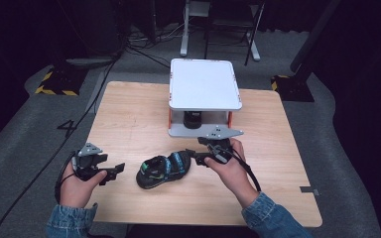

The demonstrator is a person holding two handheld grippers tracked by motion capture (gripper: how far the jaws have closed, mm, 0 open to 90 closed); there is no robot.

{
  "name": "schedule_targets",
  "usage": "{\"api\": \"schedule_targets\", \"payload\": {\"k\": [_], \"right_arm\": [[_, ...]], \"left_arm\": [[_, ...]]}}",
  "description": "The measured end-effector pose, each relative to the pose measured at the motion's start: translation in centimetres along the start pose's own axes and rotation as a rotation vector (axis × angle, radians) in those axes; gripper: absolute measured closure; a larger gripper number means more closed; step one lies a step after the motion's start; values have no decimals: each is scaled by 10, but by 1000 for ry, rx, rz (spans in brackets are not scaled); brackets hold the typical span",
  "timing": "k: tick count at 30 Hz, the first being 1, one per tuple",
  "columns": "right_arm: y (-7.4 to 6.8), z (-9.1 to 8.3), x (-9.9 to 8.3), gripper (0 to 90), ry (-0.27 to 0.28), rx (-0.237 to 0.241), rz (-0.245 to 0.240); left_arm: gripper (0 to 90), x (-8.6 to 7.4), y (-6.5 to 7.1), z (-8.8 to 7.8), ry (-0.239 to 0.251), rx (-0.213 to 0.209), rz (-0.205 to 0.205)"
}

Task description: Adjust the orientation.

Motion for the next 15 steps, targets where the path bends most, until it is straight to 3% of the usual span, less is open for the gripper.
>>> {"api": "schedule_targets", "payload": {"k": [7, 15], "right_arm": [[-27, 8, -5, 376, -51, 63, -18], [-55, 42, -14, 374, -105, 120, -18]], "left_arm": [[242, -5, -4, -8, 7, 4, -4], [245, -8, -8, -13, 15, 17, -19]]}}
Point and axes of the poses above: each handheld gripper's, and its own axes: z roughly forward along the jaws, x roughly out of its top, y roughly to its right, the point moved 7 cm from there along z, roughly forward along the jaws, and after that the axes turned 2 degrees about z, right-handed, at the moved point
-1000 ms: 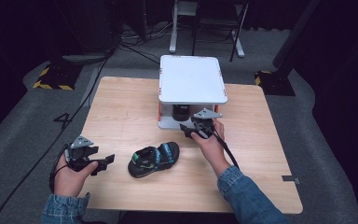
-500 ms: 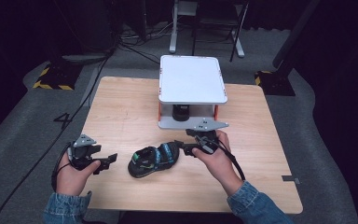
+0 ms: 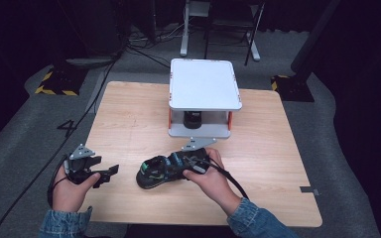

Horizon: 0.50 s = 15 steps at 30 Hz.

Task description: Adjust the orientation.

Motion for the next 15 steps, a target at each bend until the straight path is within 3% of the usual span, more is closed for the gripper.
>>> {"api": "schedule_targets", "payload": {"k": [7, 9, 15], "right_arm": [[-4, 32, -5, 377, -48, -27, 24], [-5, 37, -7, 440, -48, -15, 47], [-5, 37, -5, 631, -46, -37, 54]], "left_arm": [[246, -1, -1, -2, 2, -2, 7], [246, -2, -2, -2, 3, -2, 5], [247, -2, -3, -2, 0, 0, -1]]}}
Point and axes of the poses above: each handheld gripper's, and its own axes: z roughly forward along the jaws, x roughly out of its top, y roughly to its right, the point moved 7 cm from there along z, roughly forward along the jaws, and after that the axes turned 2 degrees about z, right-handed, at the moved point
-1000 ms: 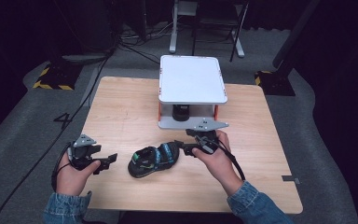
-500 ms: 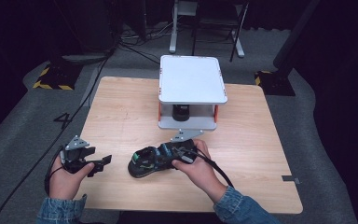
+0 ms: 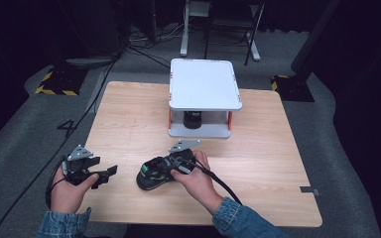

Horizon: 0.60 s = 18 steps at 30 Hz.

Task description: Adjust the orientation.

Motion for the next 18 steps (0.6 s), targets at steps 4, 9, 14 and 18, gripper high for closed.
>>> {"api": "schedule_targets", "payload": {"k": [4, 9, 14, 18], "right_arm": [[-3, -4, 0, 669, -1, 6, -55], [8, -25, 6, 668, 28, -15, -79], [49, -59, 9, 666, 59, -72, -21], [89, -81, 0, 663, 48, -127, 30]], "left_arm": [[247, 1, 0, -1, 5, 0, 2], [247, 4, 1, 1, 7, -5, 9], [247, 6, 4, 5, -4, -11, 19], [247, 7, 5, 8, -3, -12, 13]]}}
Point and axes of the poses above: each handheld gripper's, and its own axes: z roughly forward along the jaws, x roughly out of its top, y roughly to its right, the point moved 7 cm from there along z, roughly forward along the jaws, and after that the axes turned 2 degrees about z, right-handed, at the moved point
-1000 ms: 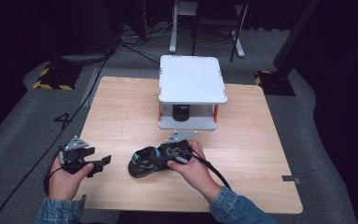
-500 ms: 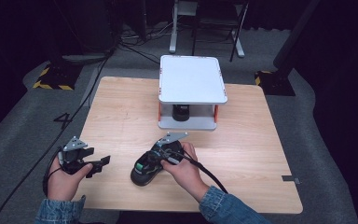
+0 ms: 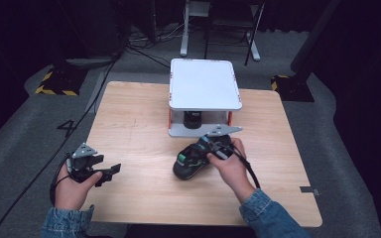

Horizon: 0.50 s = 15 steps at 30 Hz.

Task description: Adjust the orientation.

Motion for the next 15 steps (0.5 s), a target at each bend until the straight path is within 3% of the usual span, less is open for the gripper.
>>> {"api": "schedule_targets", "payload": {"k": [8, 10, 11, 15], "right_arm": [[77, -10, -27, 655, -62, -97, 51], [84, -7, -35, 651, -67, -55, 90], [84, -6, -35, 639, -47, -46, 85], [78, -14, -28, 478, 9, -119, 40]], "left_arm": [[247, 0, 1, 4, -11, -2, 12], [247, -1, 1, 4, -10, 0, -2], [247, -1, 1, 4, -12, 2, -2], [247, -2, 1, 5, -16, -2, 0]]}}
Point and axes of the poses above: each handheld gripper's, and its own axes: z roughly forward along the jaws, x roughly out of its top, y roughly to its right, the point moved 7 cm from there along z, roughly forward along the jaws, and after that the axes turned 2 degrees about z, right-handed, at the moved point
